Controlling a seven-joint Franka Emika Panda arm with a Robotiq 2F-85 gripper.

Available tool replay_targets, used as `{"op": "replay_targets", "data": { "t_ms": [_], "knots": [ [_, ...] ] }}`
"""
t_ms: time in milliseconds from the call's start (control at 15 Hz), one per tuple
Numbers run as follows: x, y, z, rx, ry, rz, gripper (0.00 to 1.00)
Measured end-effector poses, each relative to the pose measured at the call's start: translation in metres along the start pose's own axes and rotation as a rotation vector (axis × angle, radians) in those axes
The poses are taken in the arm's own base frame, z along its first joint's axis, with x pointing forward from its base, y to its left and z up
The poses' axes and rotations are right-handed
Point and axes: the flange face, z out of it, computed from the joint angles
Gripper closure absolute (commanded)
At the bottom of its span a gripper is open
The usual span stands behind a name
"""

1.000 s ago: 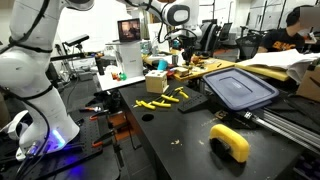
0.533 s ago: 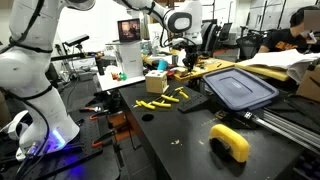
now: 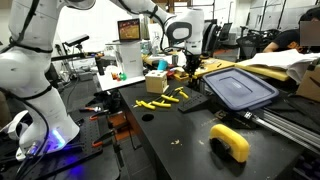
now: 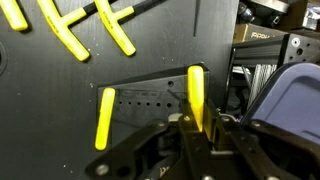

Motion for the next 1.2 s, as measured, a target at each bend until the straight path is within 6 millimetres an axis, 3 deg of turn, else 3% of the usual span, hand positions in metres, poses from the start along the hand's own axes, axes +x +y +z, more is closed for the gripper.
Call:
{"op": "replay_targets", "data": {
  "t_ms": [667,733,1200],
  "knots": [
    [0.028,0.034,0.007,0.072,0.040,0.093,0.96],
    [0.030,0.038,0.006,0.072,0.043,0.100,0.84],
    [0.033,0.047,0.004,0.071,0.049,0.110,0.84]
  ]
}}
